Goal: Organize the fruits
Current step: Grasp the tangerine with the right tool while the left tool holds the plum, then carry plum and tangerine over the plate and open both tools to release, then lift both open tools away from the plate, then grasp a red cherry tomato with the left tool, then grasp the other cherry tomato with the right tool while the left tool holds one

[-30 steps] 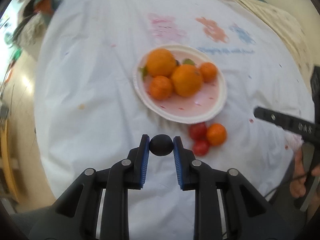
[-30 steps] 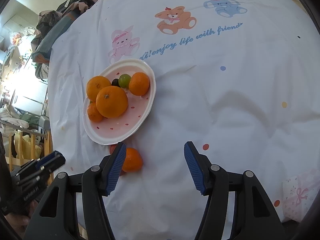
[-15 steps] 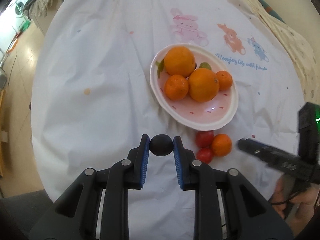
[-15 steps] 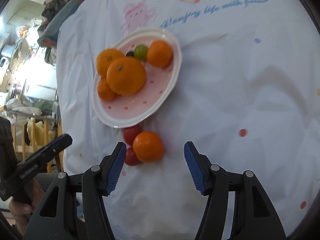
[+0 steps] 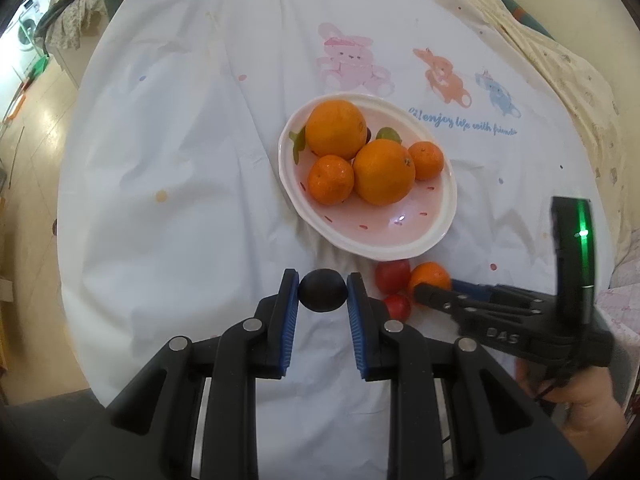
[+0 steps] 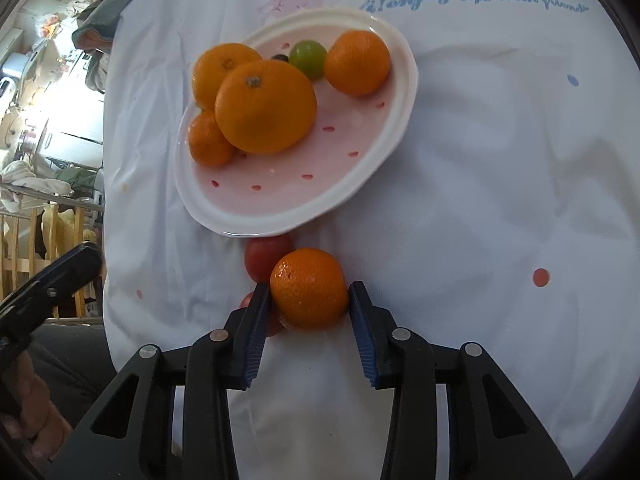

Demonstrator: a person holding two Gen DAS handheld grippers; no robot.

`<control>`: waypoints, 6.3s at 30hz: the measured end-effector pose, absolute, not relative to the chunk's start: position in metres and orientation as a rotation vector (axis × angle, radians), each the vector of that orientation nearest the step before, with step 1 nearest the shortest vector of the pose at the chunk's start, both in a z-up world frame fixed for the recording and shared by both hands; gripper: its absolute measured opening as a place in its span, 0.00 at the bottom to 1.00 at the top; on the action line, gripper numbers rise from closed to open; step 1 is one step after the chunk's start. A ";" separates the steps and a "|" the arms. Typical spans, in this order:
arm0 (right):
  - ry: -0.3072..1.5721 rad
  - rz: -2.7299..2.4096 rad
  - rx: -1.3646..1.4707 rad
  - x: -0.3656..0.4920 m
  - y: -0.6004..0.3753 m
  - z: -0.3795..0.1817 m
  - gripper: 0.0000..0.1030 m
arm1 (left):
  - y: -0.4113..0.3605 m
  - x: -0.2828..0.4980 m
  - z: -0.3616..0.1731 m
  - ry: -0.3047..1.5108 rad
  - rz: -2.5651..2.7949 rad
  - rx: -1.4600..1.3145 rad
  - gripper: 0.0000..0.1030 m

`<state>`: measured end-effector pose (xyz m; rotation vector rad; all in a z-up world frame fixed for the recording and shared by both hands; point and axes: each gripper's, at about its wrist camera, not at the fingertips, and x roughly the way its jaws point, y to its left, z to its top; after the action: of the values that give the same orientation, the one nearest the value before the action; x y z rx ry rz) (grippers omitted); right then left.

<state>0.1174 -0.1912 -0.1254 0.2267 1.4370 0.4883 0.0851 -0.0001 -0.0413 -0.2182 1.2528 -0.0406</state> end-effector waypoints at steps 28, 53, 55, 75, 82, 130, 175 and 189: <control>1.095 0.499 0.467 0.116 -0.260 -0.025 0.39 | -0.007 0.081 -0.017 1.108 0.039 -0.069 0.20; 1.219 0.445 0.454 0.197 -0.247 -0.068 0.40 | -0.051 0.139 -0.070 1.194 -0.167 -0.117 0.20; 1.249 0.450 0.448 0.201 -0.240 -0.079 0.40 | -0.052 0.142 -0.077 1.196 -0.164 -0.118 0.20; 1.332 0.455 0.458 0.199 -0.217 -0.110 0.43 | -0.051 0.146 -0.085 1.243 -0.155 -0.158 0.25; 1.274 0.417 0.472 0.197 -0.224 -0.100 0.66 | -0.053 0.145 -0.083 1.236 -0.158 -0.133 0.83; 1.164 0.257 0.514 0.112 -0.300 -0.057 0.66 | -0.106 0.079 -0.128 1.369 -0.257 0.184 0.34; 1.397 0.476 0.173 0.119 -0.174 -0.129 0.60 | 0.019 0.070 -0.033 1.220 -0.039 -0.182 0.26; 1.397 0.526 0.016 0.117 -0.149 -0.133 0.32 | 0.015 0.075 -0.044 1.254 -0.046 -0.193 0.26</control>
<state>0.1168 -0.1489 -0.1325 0.0163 1.3972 0.5258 0.0752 0.0151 -0.0440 -0.1927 1.2536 -0.0461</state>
